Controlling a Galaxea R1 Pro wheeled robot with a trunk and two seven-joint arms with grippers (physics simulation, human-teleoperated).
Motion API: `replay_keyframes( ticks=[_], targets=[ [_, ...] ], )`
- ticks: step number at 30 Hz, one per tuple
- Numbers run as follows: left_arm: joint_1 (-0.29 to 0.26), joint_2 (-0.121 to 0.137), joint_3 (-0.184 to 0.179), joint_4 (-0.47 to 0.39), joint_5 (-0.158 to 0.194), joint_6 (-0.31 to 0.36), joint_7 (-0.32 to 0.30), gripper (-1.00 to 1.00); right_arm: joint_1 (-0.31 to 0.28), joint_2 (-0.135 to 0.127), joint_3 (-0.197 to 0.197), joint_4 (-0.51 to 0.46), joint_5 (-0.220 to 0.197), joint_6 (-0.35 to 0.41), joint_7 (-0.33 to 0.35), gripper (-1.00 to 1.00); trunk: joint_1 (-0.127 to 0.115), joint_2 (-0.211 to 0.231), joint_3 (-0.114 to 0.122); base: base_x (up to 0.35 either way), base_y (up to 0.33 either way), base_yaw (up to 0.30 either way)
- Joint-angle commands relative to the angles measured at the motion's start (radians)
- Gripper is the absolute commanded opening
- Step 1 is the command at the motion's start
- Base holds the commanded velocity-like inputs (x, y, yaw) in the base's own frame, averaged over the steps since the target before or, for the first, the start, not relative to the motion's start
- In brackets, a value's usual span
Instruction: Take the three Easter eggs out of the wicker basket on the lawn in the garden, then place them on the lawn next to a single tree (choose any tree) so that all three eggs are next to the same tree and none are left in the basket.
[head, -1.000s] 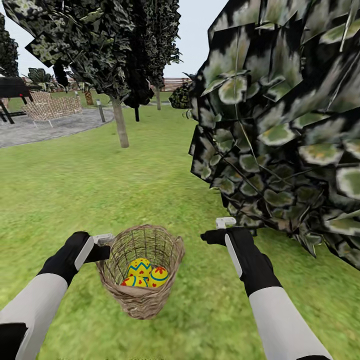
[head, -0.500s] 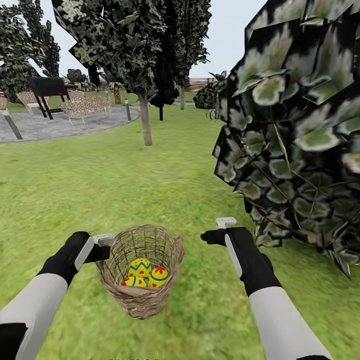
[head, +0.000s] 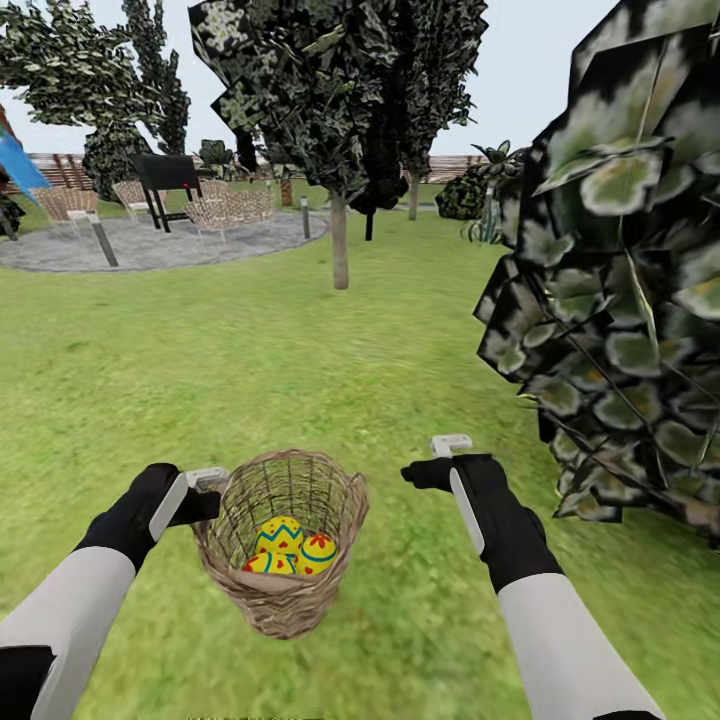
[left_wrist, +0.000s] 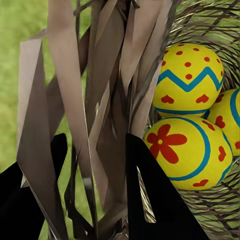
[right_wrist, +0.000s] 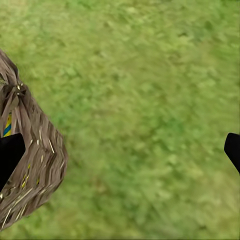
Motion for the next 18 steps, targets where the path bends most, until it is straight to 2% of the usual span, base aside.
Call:
replay_keyframes(
  ticks=[1,12,18],
  targets=[
    [-0.001,0.000,-0.002,-0.001,0.020,0.003,0.010,-1.00,0.000,0.000,-0.001,-0.001,0.008,0.005,0.008,1.00,0.000,0.000,-0.001,0.000,0.000,0.297],
    [-0.001,0.000,-0.002,-0.001,0.020,0.003,0.010,-1.00,-0.001,-0.001,-0.001,-0.001,0.008,0.004,0.008,1.00,0.000,0.000,-0.001,0.000,0.000,0.297],
    [-0.001,0.001,-0.002,-0.001,0.020,0.003,0.010,-1.00,0.000,-0.007,-0.001,0.000,0.009,-0.012,0.009,1.00,0.000,0.000,-0.001,0.000,0.000,0.053]
  ],
)
